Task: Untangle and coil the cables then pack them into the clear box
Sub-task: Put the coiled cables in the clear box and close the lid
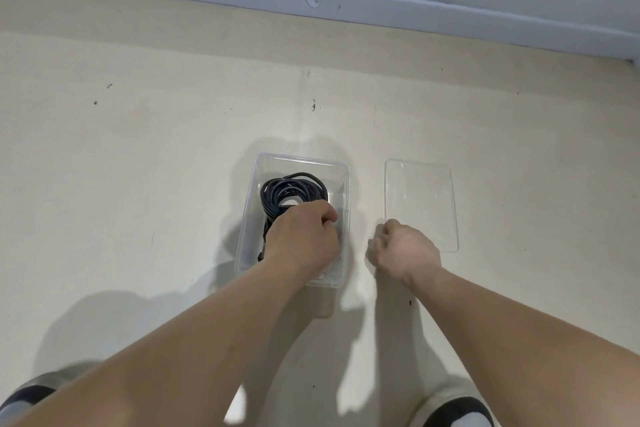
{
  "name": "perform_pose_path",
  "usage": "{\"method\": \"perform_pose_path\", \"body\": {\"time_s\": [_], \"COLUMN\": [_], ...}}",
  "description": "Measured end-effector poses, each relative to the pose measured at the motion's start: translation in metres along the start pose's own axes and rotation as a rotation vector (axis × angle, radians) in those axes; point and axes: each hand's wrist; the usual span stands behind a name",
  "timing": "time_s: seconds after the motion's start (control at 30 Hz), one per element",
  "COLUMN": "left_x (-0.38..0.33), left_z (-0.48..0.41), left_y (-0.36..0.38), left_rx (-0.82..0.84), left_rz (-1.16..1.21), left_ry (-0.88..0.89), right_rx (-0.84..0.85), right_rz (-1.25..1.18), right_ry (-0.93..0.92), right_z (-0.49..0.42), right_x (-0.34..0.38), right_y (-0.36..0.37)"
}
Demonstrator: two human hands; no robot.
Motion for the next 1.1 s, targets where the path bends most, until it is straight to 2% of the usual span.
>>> {"method": "perform_pose_path", "body": {"time_s": [0.17, 0.27, 0.5, 0.63, 0.77, 0.87, 0.93, 1.0, 1.1], "left_x": [0.002, 0.005, 0.009, 0.013, 0.007, 0.000, -0.006, -0.008, -0.007], "left_z": [0.003, 0.005, 0.007, 0.011, 0.023, 0.040, 0.053, 0.065, 0.073], "left_y": [-0.001, -0.002, -0.007, -0.012, -0.026, -0.035, -0.041, -0.051, -0.069], "left_rx": [0.005, 0.009, 0.025, -0.011, 0.083, 0.038, 0.024, 0.060, 0.223], "left_rz": [0.026, 0.062, 0.155, 0.197, 0.331, 0.406, 0.568, 0.734, 0.896], "left_ry": [0.012, 0.025, 0.055, 0.084, 0.038, 0.056, 0.024, -0.049, -0.154], "right_rx": [0.262, 0.319, 0.197, -0.146, -0.404, -0.556, -0.628, -0.632, -0.537], "right_rz": [-0.059, -0.011, 0.036, -0.005, -0.352, -0.743, -0.930, -1.101, -1.354], "right_ry": [0.116, 0.110, 0.111, 0.106, -0.039, -0.125, -0.174, -0.197, -0.180], "right_z": [0.006, 0.016, 0.030, 0.032, 0.041, 0.058, 0.072, 0.084, 0.097], "right_x": [0.017, 0.015, 0.002, 0.004, 0.037, 0.080, 0.106, 0.127, 0.140], "right_y": [0.004, 0.012, 0.005, -0.017, -0.057, -0.094, -0.118, -0.134, -0.140]}}
Point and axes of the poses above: each hand's wrist, its own z-axis away from the middle knuckle, its own y-axis out of the palm, x = y × z, and after that the axes turned 8 degrees about -y, right-handed
